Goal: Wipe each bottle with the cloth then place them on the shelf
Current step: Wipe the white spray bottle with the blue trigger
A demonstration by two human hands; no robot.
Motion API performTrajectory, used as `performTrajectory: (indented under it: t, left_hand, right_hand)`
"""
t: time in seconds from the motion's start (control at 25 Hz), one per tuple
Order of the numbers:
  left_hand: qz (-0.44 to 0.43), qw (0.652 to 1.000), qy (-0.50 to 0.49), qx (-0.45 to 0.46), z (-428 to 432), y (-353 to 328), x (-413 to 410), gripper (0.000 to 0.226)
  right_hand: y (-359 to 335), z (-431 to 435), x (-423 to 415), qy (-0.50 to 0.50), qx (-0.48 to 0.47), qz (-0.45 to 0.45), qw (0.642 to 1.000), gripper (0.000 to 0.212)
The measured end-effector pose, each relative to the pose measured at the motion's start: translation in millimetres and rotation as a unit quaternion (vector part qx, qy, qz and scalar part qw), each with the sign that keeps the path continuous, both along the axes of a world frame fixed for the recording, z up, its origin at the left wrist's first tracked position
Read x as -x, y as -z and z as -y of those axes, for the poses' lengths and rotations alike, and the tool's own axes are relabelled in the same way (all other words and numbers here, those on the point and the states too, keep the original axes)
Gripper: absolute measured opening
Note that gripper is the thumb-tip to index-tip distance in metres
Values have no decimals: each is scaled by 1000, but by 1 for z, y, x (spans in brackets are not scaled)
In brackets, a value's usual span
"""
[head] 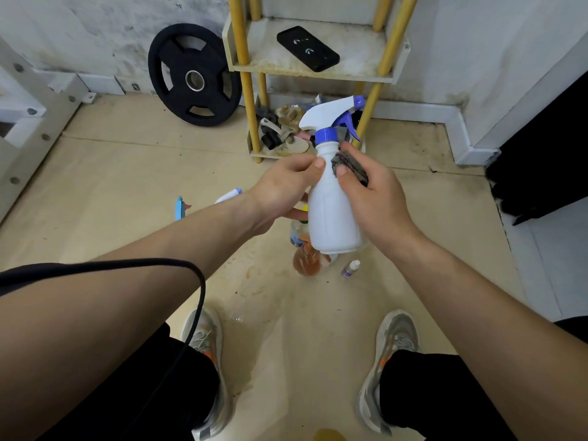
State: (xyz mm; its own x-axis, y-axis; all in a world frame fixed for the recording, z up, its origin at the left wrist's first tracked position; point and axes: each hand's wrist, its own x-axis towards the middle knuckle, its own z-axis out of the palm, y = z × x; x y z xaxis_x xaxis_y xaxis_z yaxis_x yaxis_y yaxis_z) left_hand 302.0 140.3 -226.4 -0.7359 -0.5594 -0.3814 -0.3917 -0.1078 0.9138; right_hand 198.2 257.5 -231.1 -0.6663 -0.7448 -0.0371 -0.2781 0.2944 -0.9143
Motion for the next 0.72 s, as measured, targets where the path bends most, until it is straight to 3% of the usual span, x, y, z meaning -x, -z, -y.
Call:
performTrajectory:
  t: [0.2,0.44,0.6,0.72]
  left_hand:
    - [-15,999,4,-44,7,-5,0,32]
    - [-22,993,60,-101,15,-4,-5,20]
    - [-39,997,2,-67,8,-2,-2,26]
    - [-50,994,-80,-56,4,3,1,31]
  right_hand:
    - [8,3,-3,-8,27,62,998,49]
    - [8,2,1,-10,19,55,998,51]
    - [15,5,-7,4,-32,-43,999,49]
    - [22,2,-24,-9,-53,-203,978,52]
